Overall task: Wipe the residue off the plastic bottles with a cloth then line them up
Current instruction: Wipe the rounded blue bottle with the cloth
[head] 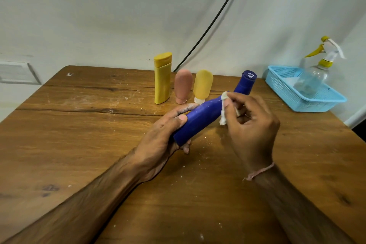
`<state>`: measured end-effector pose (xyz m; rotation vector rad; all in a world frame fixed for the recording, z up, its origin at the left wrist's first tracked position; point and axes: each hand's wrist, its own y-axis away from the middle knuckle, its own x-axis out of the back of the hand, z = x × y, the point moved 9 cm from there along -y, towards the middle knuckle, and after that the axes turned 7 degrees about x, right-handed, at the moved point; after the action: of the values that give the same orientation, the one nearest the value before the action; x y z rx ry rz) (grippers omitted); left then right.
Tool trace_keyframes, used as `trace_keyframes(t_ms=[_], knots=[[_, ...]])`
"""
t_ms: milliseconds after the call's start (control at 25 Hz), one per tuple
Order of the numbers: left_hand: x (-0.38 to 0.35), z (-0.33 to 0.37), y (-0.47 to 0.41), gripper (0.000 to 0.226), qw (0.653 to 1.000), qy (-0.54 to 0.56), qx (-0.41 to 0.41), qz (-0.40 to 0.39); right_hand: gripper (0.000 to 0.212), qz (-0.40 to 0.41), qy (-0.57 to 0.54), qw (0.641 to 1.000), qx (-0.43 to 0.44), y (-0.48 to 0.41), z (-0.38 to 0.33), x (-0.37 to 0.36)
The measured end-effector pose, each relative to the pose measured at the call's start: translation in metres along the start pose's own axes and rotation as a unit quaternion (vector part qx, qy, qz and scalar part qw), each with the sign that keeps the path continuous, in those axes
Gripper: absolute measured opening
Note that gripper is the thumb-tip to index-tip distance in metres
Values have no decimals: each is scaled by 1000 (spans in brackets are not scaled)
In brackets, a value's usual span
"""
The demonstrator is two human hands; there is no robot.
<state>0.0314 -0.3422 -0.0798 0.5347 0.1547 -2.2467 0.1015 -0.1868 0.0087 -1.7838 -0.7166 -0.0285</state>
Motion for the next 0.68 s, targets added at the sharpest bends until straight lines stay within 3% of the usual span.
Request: trace_keyframes(t_ms=[40,200,360,520,680], knots=[[-1,0,0,38,1000,-9,-3,1,24,7,-2,1000,-16,-1,5,2],[1,1,1,34,999,-30,-24,17,25,-45,-12,997,60,0,-10,-7],[-1,2,3,40,991,-120,-51,31,28,3,-13,999,-35,-4,8,5],[-4,5,6,40,987,-138,-81,32,22,-89,-71,990,79,5,-29,-18],[-6,7,6,47,982,-170,-78,37,24,-16,-40,999,16,2,-13,-5]])
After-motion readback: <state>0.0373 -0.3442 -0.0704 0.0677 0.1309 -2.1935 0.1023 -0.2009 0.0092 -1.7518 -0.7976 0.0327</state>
